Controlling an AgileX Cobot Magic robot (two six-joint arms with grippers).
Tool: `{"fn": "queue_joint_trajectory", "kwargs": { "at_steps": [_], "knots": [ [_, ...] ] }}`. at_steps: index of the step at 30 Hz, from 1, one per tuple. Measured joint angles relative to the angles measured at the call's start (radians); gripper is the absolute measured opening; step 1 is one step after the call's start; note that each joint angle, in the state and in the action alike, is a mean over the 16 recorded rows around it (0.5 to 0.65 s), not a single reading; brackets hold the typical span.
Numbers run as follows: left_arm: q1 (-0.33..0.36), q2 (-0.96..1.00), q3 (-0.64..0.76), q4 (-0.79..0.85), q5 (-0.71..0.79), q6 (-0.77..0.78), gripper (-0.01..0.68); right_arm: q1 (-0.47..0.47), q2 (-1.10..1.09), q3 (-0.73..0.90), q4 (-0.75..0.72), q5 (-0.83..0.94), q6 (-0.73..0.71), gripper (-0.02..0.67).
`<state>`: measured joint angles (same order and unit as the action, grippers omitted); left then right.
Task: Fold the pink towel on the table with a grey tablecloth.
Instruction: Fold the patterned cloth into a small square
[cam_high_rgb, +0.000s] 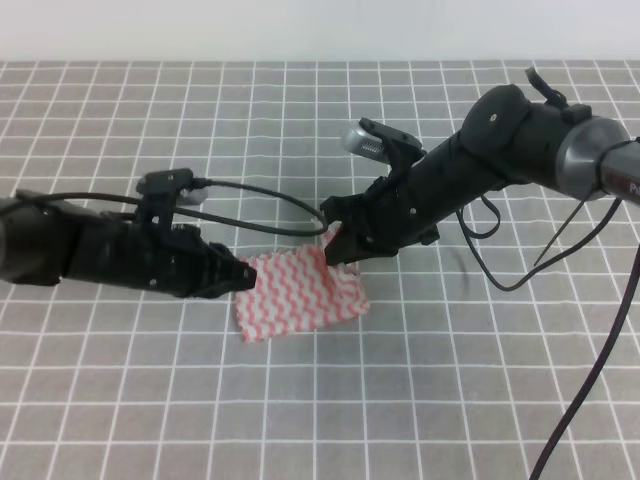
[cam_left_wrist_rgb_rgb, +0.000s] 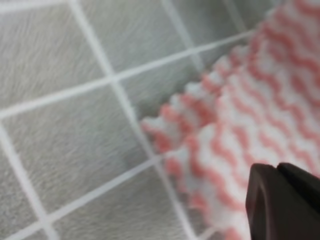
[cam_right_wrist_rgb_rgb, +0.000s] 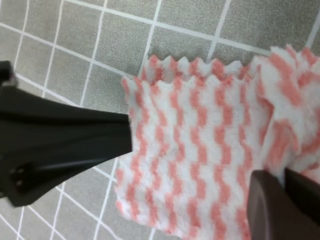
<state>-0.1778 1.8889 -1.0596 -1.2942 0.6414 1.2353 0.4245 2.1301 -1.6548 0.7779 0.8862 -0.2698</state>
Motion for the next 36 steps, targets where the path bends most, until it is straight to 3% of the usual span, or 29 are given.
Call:
{"fn": "queue_joint_trajectory", "kwargs": {
  "at_steps": [18,36],
  "knots": [
    [0.000,0.075,-0.002,-0.042,-0.001,0.018,-0.001,0.007,-0.002,0.000,0.077,0.016,-0.012,-0.013],
    [0.000,0.075,-0.002,-0.043,-0.001,0.026,-0.001,0.096,0.002,0.000,0.141,-0.036,-0.049,-0.013]
  ]
}}
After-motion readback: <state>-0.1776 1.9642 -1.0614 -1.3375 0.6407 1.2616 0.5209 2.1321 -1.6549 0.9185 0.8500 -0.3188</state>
